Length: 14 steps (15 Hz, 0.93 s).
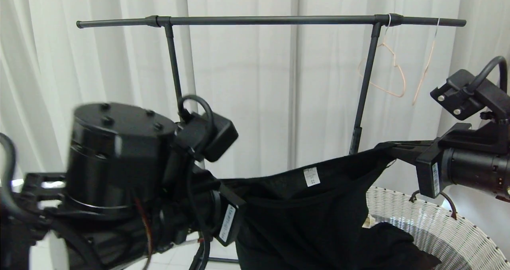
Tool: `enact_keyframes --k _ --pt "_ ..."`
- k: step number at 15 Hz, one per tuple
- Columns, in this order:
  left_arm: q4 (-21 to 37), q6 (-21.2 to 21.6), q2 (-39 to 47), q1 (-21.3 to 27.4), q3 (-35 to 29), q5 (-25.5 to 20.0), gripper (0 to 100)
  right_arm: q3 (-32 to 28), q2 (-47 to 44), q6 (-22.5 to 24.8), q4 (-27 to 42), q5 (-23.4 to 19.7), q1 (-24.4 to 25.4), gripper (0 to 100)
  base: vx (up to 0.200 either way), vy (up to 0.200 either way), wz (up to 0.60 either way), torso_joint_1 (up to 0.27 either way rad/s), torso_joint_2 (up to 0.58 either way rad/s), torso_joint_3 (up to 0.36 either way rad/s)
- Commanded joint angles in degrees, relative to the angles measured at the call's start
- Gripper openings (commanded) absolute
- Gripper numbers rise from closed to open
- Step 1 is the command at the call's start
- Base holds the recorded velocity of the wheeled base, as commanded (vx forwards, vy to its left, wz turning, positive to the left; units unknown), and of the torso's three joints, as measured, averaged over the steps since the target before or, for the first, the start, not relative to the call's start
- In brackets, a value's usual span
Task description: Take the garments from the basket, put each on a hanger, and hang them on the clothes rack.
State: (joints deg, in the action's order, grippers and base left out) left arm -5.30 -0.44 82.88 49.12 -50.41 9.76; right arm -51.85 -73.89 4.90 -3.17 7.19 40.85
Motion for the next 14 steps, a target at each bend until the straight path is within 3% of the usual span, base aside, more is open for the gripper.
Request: enact_keyframes --k 1,3,8,11,14 --pt "1.0 0.2 -4.7 0.0 -5.2 0.5 0 0.0 -0.1 0.1 -0.9 0.0 -0.2 0 0.000 0.000 0.00 0.000 0.00 0.000" --pt "1.1 0.7 -3.6 0.0 -8.0 0.8 0 0.0 0.0 0.2 -1.7 -0.1 -0.9 0 0.000 0.000 0.00 0.000 0.00 0.000" --pt "4.2 10.9 -2.8 -0.9 -9.2 7.9 0 -0.4 2.0 0.3 -2.1 -0.4 -1.4 0 0.000 0.000 0.00 0.000 0.00 0.000" --pt "4.2 11.2 -2.8 -0.9 -9.4 9.0 0 -1.9 2.0 0.7 -5.0 -4.6 -1.4 0 0.000 0.000 0.00 0.000 0.00 0.000" --pt "3.6 11.2 -2.8 -0.9 -9.5 8.9 0 -2.1 1.1 4.5 -8.2 -5.7 -1.4 0 0.000 0.000 0.00 0.000 0.00 0.000"
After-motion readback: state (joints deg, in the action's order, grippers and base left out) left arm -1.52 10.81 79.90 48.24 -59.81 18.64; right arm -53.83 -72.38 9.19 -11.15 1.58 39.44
